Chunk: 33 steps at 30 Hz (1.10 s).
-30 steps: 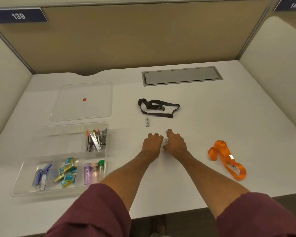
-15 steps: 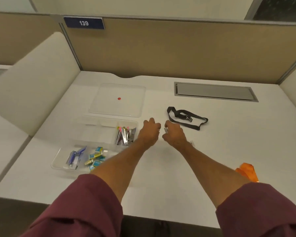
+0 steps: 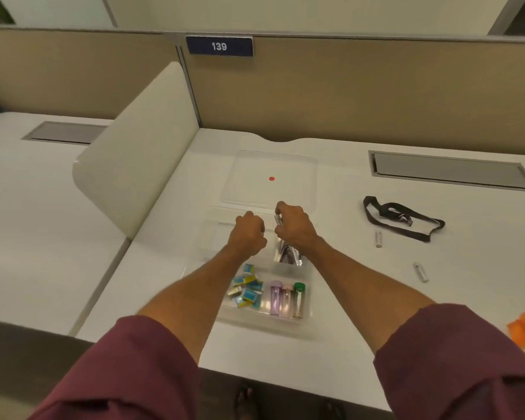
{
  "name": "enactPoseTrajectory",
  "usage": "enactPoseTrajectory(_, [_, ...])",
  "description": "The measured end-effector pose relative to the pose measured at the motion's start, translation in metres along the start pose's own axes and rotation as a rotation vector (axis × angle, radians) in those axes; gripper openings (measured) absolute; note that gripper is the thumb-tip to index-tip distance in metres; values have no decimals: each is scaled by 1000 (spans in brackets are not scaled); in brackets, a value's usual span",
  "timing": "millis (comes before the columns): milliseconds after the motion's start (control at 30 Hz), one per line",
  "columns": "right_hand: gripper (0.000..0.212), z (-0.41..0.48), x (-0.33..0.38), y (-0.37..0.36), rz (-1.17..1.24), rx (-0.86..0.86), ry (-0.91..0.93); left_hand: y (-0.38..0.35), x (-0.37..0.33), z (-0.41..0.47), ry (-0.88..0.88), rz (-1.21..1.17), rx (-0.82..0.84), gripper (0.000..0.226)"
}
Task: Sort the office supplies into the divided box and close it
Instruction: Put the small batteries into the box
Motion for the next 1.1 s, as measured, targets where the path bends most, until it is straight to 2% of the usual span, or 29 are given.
enactPoseTrajectory(100, [29,4,11,-23,-22,3,-33,-10,17,1,-20,-38,59,25])
enactPoseTrajectory(200, [30,3,17,-40,-22,3,-47,-22,25,2,-33,-71,130,11])
enactPoseTrajectory(267, [30,3,18,-49,-45,3,-45,-31,29,2,-38,-88,160,18])
enactPoseTrajectory(300, [29,3,18,-52,-80,3,-44,-35,31,2,-39,-116,168,10])
enactPoseTrajectory(500, [26,6,16,-70,-302,14,-10,-38,47,0,-64,-234,26,37])
enactPoseTrajectory(600, [29,7,18,-74,-451,14,-24,-30,55,-3,-109,-257,-69,42])
enactPoseTrajectory(733, [25,6,20,-76,-567,26,-27,-25,60,-3,-164,-258,-97,43])
enactPoseTrajectory(933, [26,2,5,-54,-396,-67,-29,-27,43,7,-239,-110,-74,45])
enactPoseTrajectory(1100, [24,-11,-36,-9,-262,-214,-73,-37,-8,20,-343,-91,-53,42])
Point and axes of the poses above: each hand's wrist, its own z-axis towards the middle knuckle, its own y-axis out of the back of the hand, x = y × z, the point moved 4 cm from there along z, towards the middle knuckle, and after that the axes turned 6 degrees about -y, right-handed, at the moved point
